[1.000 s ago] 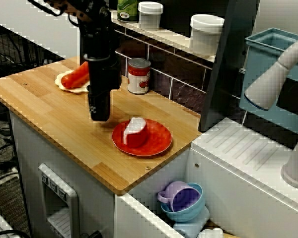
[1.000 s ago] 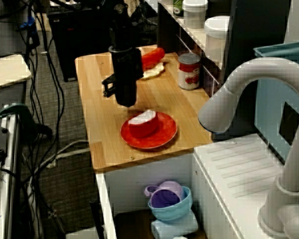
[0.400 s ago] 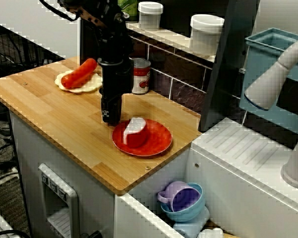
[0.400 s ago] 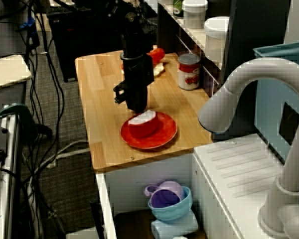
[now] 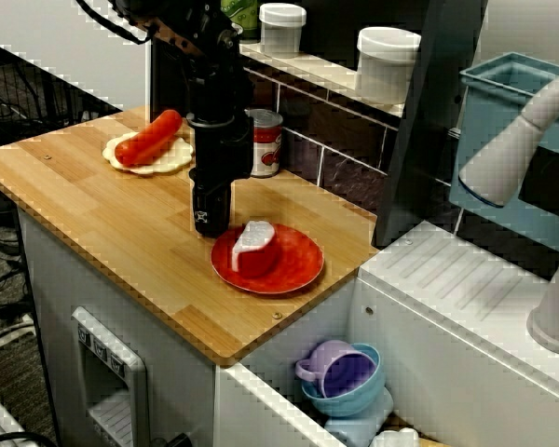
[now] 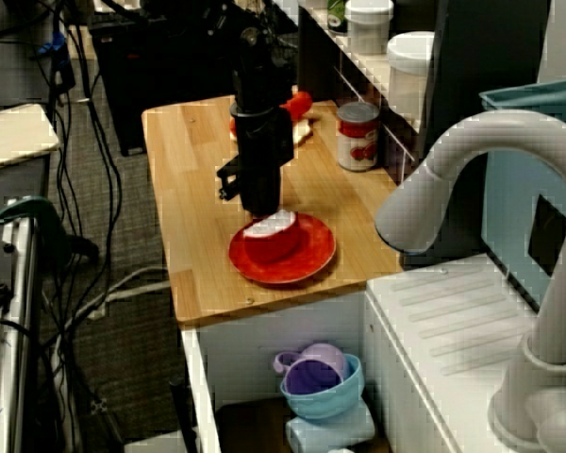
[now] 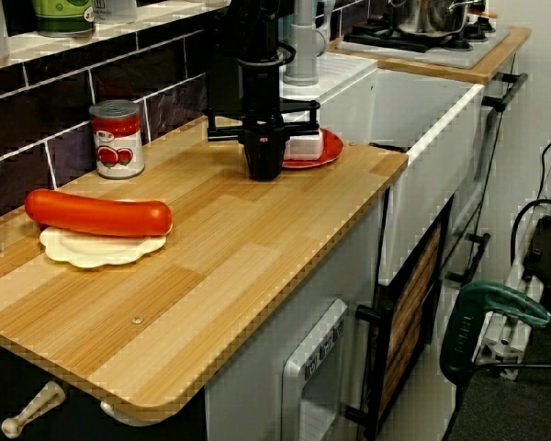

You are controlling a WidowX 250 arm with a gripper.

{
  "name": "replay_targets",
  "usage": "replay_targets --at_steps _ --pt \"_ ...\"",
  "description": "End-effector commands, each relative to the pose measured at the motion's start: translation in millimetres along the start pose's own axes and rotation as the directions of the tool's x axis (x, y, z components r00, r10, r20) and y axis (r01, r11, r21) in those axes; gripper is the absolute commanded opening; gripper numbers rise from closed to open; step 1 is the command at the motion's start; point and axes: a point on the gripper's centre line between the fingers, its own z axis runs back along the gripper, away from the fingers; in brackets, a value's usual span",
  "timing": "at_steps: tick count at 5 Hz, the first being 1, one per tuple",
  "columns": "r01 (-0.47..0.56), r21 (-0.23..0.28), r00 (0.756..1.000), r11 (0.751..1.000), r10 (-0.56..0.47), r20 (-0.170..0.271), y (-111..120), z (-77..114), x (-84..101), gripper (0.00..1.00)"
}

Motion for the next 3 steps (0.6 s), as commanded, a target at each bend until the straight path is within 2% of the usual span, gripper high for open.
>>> replay_targets --at_steps 1,2,3 --pt "-0.013 -0.015 0.999 1.0 0.014 0.031 1 7.3 41.0 0.0" --pt "-0.009 -0.019 0.999 1.0 0.009 0.032 -9 6.3 71.3 0.0" --pt "0.028 -0.047 1.0 0.998 -0.028 0.008 -22 0.5 99.3 0.0"
